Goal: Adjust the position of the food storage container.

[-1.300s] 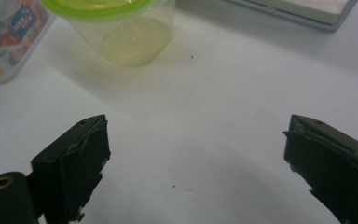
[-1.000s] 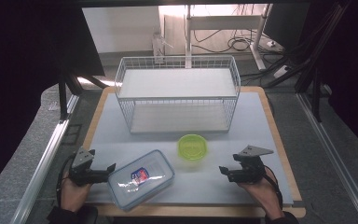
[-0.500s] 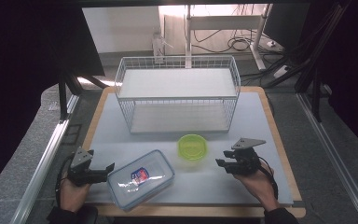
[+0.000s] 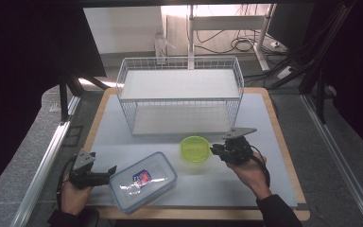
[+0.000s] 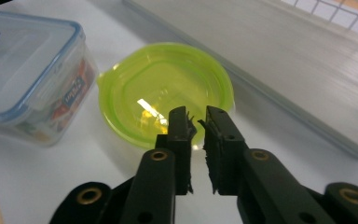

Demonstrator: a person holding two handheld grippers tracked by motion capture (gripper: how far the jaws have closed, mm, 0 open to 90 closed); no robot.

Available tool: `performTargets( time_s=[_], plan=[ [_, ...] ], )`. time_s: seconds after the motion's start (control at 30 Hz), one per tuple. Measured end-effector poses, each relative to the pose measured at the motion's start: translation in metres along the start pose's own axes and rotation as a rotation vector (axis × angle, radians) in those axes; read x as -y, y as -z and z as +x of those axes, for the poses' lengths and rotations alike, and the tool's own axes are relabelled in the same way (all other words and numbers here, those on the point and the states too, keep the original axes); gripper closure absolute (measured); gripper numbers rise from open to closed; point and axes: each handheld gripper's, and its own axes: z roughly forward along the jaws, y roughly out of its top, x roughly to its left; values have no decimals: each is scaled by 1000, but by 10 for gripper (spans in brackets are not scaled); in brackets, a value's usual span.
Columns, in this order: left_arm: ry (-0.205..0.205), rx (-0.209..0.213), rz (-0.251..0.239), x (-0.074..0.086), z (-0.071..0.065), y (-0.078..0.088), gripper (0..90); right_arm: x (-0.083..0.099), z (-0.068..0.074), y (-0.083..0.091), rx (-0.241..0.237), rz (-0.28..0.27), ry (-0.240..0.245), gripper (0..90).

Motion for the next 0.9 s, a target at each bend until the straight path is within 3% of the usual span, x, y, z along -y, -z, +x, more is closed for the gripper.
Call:
performTargets(
  time_s=[0.13,0.53,0.8,0.9],
  plan=[
    [-1,-1,2,0,0,0,26,-13,4,-11,-18,-8,20,882],
    [4,1,1,0,1,0,28,-46,24,-52,-92,-18,60,899],
    [7,4,-1,1,1,0,28,-54,34,-75,-128,6,72,898],
    [8,8,-1,1,2,0,28,-54,40,-88,-140,23,98,898]
  ],
)
